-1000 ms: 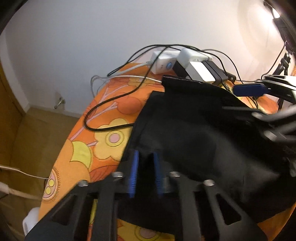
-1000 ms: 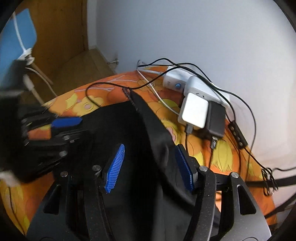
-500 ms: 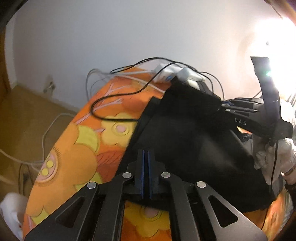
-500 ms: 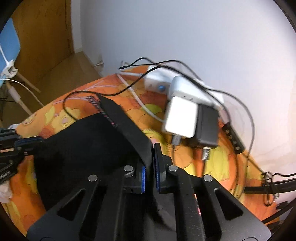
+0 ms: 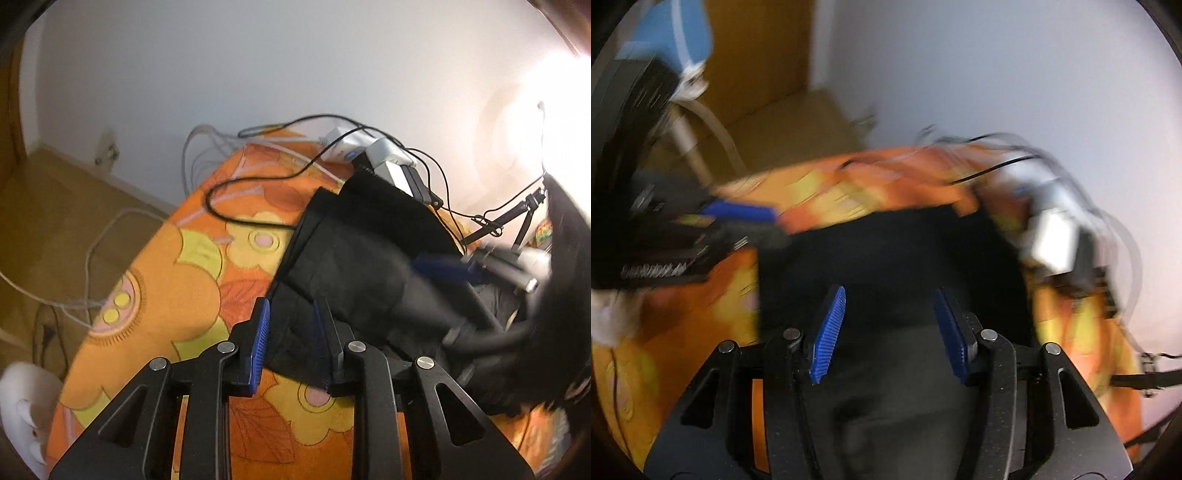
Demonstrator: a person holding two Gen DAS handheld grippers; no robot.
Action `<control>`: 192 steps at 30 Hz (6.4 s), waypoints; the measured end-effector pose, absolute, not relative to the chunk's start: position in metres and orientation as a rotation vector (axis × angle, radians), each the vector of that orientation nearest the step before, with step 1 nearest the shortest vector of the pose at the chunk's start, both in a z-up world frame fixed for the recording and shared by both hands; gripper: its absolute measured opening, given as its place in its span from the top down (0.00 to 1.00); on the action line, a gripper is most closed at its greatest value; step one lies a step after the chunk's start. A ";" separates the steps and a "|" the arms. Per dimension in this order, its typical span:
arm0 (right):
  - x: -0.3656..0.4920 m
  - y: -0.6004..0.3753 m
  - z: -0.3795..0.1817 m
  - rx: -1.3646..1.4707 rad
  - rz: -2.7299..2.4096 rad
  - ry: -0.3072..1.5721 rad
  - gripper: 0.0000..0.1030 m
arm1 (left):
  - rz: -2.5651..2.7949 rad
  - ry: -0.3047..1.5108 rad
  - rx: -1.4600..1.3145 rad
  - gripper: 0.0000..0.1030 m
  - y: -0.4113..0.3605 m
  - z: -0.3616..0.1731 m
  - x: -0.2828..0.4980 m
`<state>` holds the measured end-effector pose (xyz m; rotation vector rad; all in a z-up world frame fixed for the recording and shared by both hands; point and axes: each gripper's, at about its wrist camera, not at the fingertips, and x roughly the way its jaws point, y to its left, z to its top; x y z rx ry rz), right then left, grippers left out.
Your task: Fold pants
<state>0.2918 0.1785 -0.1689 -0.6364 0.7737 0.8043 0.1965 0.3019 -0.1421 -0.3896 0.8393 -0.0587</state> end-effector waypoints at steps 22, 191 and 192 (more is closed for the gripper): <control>0.289 0.168 -0.180 -0.488 0.886 0.872 0.95 | -0.155 0.850 -0.625 0.54 0.292 -0.151 0.223; 0.122 -0.394 -0.182 0.621 -0.061 0.981 0.30 | -0.528 0.956 0.089 0.92 -0.062 -0.119 0.078; 0.126 -0.391 -0.181 0.608 -0.059 0.971 0.29 | -0.530 0.960 0.090 0.92 -0.062 -0.120 0.076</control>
